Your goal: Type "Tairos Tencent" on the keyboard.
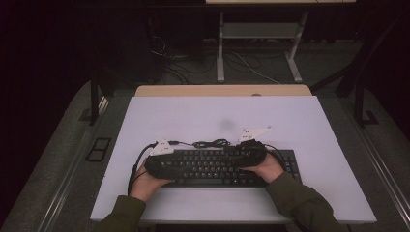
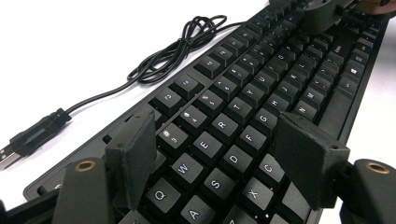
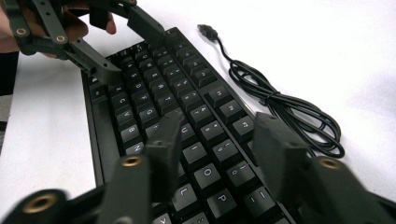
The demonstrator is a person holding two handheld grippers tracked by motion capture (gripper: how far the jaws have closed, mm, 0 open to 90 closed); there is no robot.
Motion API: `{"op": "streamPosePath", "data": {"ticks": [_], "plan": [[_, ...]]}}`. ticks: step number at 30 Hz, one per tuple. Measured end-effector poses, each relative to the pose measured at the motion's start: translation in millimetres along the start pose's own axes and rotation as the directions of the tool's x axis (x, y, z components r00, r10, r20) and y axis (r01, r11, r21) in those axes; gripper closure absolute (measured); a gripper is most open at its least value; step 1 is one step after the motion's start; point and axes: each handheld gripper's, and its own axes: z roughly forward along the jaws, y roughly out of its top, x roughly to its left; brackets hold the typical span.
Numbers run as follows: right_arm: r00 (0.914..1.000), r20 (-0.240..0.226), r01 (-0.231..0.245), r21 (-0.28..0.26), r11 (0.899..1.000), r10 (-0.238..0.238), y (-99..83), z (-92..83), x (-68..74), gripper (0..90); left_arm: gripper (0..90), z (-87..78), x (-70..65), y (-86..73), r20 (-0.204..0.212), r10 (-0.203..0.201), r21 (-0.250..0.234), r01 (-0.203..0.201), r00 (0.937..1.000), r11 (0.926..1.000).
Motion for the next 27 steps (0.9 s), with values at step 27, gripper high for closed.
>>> {"op": "streamPosePath", "data": {"ticks": [27], "plan": [[0.9991, -0.014, 0.041, 0.107, 0.993, -0.04, -5.4, 12.1, 4.4, 89.2, 27.0, 0.3, -0.1, -0.5, -0.008, 0.007, -0.004, -0.007, 0.9999, 1.0]]}}
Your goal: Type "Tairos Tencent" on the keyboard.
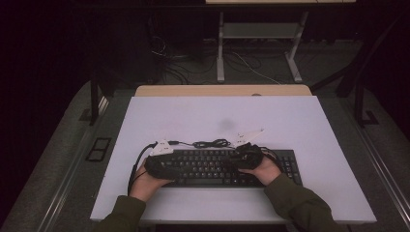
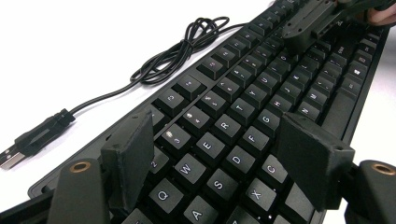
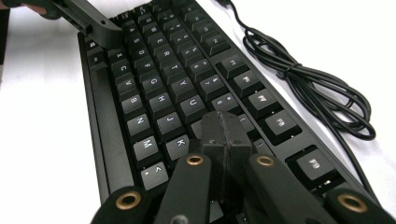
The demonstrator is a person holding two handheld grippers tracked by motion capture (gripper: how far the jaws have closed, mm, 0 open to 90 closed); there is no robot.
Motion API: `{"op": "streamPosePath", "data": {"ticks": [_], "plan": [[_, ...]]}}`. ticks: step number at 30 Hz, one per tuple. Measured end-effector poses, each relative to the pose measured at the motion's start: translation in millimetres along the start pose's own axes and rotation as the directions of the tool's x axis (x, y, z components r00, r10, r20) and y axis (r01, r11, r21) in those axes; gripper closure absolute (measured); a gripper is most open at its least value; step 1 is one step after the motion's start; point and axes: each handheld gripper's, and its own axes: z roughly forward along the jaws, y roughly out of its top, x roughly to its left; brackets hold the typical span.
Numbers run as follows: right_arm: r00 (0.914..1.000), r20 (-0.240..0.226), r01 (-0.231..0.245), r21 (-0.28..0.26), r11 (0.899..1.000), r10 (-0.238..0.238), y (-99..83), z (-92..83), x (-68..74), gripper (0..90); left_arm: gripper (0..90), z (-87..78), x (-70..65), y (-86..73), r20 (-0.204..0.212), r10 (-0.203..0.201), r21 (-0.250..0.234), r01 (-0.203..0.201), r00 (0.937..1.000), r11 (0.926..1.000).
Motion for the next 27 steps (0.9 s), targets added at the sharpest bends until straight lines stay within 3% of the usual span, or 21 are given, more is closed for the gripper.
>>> {"op": "streamPosePath", "data": {"ticks": [12, 27], "plan": [[0.9999, 0.011, 0.007, 0.032, 0.999, -0.008, -1.4, 5.0, 1.0, 89.2, 26.7, 0.1, -0.2, 0.2, 0.0, 0.0, 0.0, 0.0, 1.0, 1.0], [0.9999, 0.012, 0.004, 0.024, 1.0, -0.005, -0.1, 3.2, 1.6, 88.4, 26.7, -0.7, 0.1, 0.4, -0.003, 0.002, -0.002, -0.002, 1.0, 1.0]]}}
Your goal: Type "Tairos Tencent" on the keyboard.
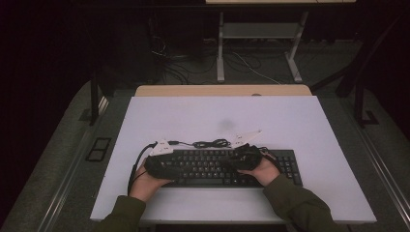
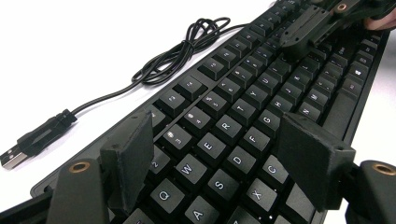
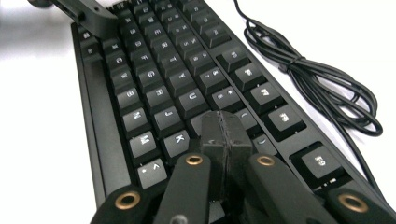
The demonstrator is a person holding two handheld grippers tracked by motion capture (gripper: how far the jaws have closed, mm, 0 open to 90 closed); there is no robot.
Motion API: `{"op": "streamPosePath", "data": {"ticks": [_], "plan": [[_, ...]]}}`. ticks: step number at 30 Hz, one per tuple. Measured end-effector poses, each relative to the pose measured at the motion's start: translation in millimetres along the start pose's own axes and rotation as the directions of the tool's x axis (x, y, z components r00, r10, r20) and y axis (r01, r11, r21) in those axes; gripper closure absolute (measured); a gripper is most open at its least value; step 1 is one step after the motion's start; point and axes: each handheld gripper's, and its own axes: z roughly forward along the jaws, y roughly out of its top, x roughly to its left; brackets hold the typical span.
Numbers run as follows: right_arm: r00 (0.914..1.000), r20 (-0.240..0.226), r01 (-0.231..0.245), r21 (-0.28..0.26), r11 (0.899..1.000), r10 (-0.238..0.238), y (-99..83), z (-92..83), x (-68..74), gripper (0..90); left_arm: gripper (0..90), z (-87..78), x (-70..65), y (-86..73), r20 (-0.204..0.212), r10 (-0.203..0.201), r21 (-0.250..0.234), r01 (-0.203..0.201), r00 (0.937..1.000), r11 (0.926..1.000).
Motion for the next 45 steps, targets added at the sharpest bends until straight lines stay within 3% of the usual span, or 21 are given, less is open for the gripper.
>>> {"op": "streamPosePath", "data": {"ticks": [7, 17, 23, 25, 38, 45], "plan": [[0.9999, -0.007, -0.009, -0.031, 0.999, 0.009, 0.9, -2.9, -0.5, 79.7, 26.7, -0.6, 0.1, 0.3, -0.002, 0.002, -0.001, -0.002, 1.0, 1.0], [0.999, -0.013, -0.044, -0.095, 0.994, 0.043, 0.4, -8.2, -5.6, 46.5, 26.6, -2.8, 1.8, -0.3, -0.005, -0.003, -0.006, 0.003, 1.0, 1.0], [0.9991, -0.01, -0.041, -0.124, 0.991, 0.04, -1.0, -5.9, -7.6, 28.1, 26.7, -4.2, 2.9, -0.8, -0.007, -0.003, -0.007, 0.003, 1.0, 1.0], [0.9992, 0.014, -0.035, -0.133, 0.99, 0.037, -1.0, -5.4, -7.5, 26.2, 26.7, -4.7, 3.2, -1.1, -0.009, -0.004, -0.006, 0.004, 1.0, 1.0], [0.9989, 0.019, -0.04, -0.147, 0.988, 0.043, -1.8, -6.4, -9.1, 24.1, 29.0, -9.1, 7.1, -3.8, -0.019, -0.003, -0.002, 0.003, 0.9998, 1.0], [0.9988, 0.017, -0.043, -0.143, 0.989, 0.046, -2.1, -6.3, -9.4, 24.2, 44.1, -9.9, 7.6, -4.4, -0.023, -0.004, 0.001, 0.004, 0.9997, 1.0]]}}
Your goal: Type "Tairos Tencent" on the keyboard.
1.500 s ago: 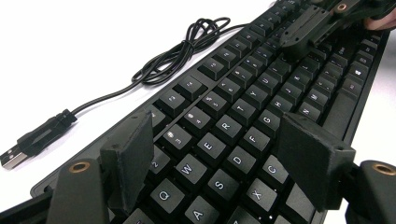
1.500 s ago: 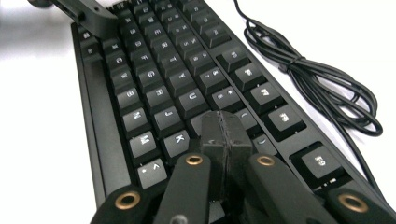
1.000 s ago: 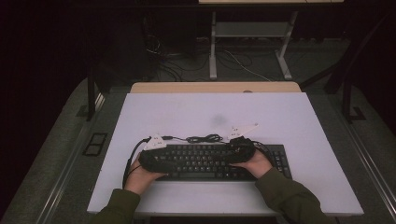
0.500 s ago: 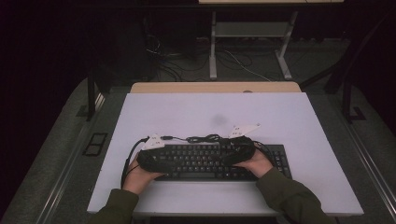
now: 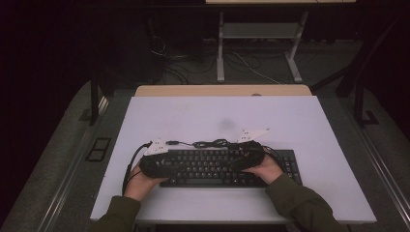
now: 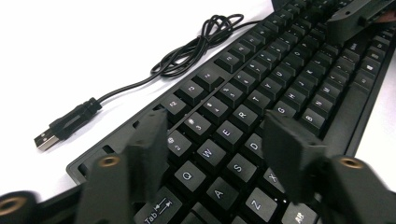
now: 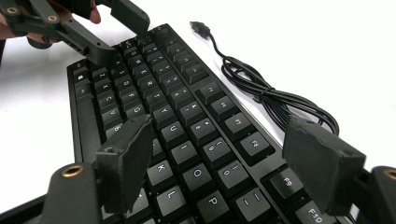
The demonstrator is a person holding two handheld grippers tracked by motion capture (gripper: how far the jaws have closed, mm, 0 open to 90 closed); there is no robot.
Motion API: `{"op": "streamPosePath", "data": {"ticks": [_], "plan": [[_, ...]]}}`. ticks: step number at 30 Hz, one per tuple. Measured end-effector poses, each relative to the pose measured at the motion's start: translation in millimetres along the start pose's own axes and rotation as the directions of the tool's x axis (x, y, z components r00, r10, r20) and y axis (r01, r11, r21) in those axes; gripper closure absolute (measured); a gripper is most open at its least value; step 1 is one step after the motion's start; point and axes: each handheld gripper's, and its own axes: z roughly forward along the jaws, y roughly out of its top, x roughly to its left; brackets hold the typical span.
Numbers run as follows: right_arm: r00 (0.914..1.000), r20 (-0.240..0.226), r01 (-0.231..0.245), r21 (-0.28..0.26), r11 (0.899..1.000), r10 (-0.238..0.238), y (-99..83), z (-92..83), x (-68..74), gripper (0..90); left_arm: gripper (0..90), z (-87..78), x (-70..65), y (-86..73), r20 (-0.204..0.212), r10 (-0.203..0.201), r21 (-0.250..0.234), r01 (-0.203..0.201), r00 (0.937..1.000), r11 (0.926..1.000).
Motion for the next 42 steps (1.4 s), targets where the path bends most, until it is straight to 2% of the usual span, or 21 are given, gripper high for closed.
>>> {"op": "streamPosePath", "data": {"ticks": [4, 10, 15, 31, 42], "plan": [[1.0, 0.0, 0.0, 0.0, 1.0, 0.0, 0.0, 0.1, 0.1, 24.1, 58.1, -1.1, -0.2, 0.1, 0.019, 0.011, 0.0, -0.011, 0.9998, 0.9999], [1.0, 0.0, 0.0, 0.0, 1.0, 0.0, -0.1, 0.3, 0.1, 24.1, 76.3, -1.2, -2.1, 0.9, 0.048, 0.031, 0.027, -0.032, 0.9984, 0.9991], [1.0, 0.001, -0.001, 0.001, 1.0, 0.001, -0.1, 0.2, 0.1, 24.2, 87.8, -0.3, -3.3, 1.4, 0.074, 0.035, 0.048, -0.038, 0.9966, 0.9981], [1.0, 0.003, -0.001, 0.003, 1.0, 0.001, 0.0, 0.2, 0.3, 24.2, 88.8, 6.1, -5.7, -0.7, 0.09, 0.039, 0.085, -0.047, 0.9951, 0.9953], [1.0, 0.002, -0.003, 0.003, 1.0, 0.003, 0.1, 0.3, 0.5, 24.2, 88.7, 7.2, -4.7, -1.5, 0.095, 0.035, 0.089, -0.044, 0.9949, 0.9951]]}}
